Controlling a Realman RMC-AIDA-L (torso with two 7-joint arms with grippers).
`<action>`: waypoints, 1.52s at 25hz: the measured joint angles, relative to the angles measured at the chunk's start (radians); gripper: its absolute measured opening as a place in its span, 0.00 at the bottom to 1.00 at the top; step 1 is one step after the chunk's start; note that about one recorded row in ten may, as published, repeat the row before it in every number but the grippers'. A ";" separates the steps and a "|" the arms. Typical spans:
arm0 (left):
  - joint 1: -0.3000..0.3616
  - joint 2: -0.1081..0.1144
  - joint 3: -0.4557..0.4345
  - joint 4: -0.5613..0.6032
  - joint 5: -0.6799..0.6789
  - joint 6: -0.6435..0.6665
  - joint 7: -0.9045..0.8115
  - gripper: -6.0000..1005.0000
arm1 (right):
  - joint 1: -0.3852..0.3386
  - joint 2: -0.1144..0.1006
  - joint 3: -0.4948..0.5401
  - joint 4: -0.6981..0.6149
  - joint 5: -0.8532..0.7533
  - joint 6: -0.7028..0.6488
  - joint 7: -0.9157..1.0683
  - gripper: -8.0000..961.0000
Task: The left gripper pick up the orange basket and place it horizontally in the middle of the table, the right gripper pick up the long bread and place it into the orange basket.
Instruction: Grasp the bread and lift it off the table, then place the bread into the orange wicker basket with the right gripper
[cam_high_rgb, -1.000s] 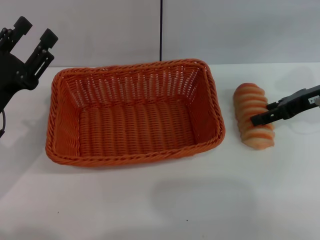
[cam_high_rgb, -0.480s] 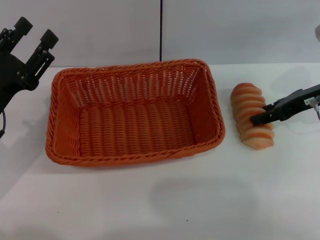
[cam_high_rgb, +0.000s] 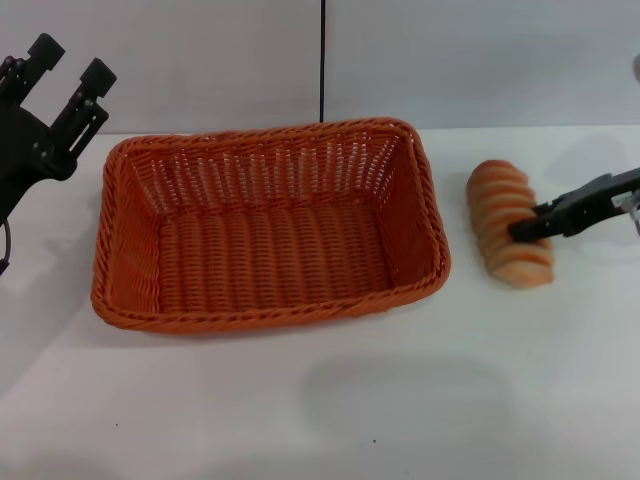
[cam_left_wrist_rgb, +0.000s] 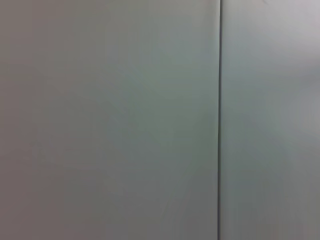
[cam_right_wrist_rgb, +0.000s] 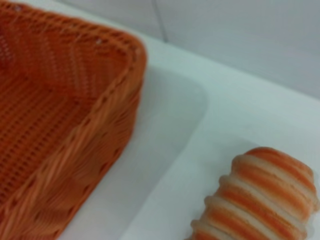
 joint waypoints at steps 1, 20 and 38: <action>0.000 0.000 0.000 0.000 0.000 0.000 0.000 0.64 | -0.005 0.001 0.001 -0.012 0.002 0.000 0.000 0.49; -0.008 0.000 -0.003 0.001 -0.006 -0.014 -0.007 0.64 | -0.034 0.040 0.004 -0.071 0.027 -0.003 -0.007 0.37; -0.019 0.001 -0.009 0.006 -0.007 -0.028 -0.050 0.64 | -0.182 0.041 0.016 -0.266 0.301 -0.050 0.001 0.20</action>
